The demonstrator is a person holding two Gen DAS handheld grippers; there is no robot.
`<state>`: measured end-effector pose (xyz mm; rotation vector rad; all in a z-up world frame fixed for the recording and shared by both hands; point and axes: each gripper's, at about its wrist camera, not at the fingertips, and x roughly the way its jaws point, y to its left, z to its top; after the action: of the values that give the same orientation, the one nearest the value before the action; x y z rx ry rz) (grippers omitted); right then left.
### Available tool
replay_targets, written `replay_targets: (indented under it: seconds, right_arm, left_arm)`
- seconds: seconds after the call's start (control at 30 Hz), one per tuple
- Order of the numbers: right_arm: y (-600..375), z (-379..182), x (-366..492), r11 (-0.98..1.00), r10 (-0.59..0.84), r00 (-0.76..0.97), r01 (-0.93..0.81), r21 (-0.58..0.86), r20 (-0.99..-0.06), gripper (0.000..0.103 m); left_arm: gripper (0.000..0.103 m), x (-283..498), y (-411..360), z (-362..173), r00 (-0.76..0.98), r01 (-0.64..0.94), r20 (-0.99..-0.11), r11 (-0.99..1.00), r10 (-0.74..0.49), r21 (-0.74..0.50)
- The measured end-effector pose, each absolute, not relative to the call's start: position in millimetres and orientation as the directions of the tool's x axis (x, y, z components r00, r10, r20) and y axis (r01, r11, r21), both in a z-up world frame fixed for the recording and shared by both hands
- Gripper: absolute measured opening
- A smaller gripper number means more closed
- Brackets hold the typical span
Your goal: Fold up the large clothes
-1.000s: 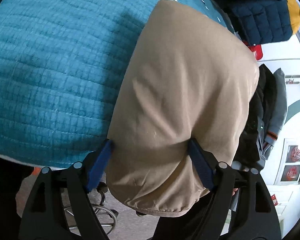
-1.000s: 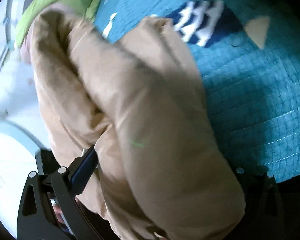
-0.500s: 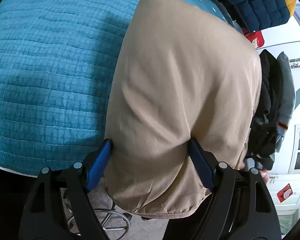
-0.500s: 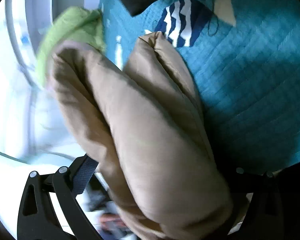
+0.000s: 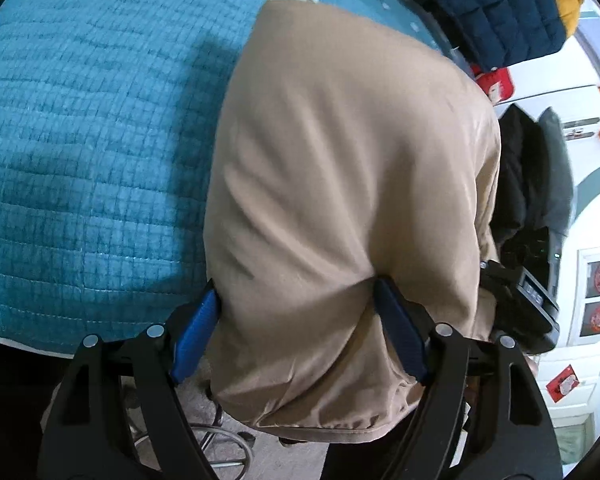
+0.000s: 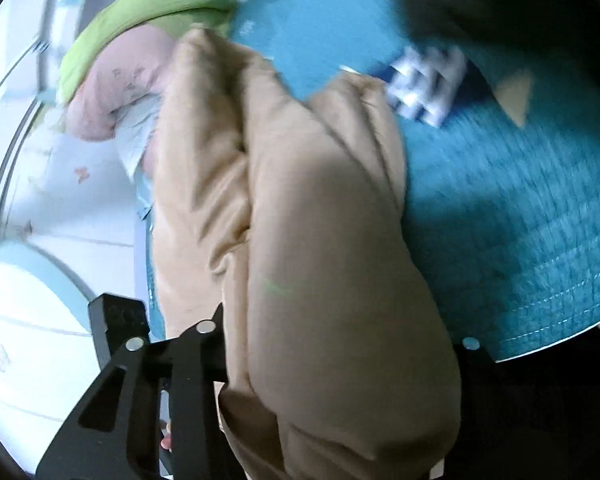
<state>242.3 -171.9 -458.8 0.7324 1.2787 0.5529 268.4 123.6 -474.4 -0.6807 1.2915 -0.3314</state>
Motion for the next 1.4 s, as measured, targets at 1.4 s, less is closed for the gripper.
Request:
replay_targets:
  seconds: [1.4]
  right_arm:
    - [-196,-127,272,0.38,0.869,0.424,-0.244,0.892,-0.254,0.034]
  left_arm:
    - [0.078,298,114,-299,0.541,0.151,-0.371,0.521,-0.755,-0.84]
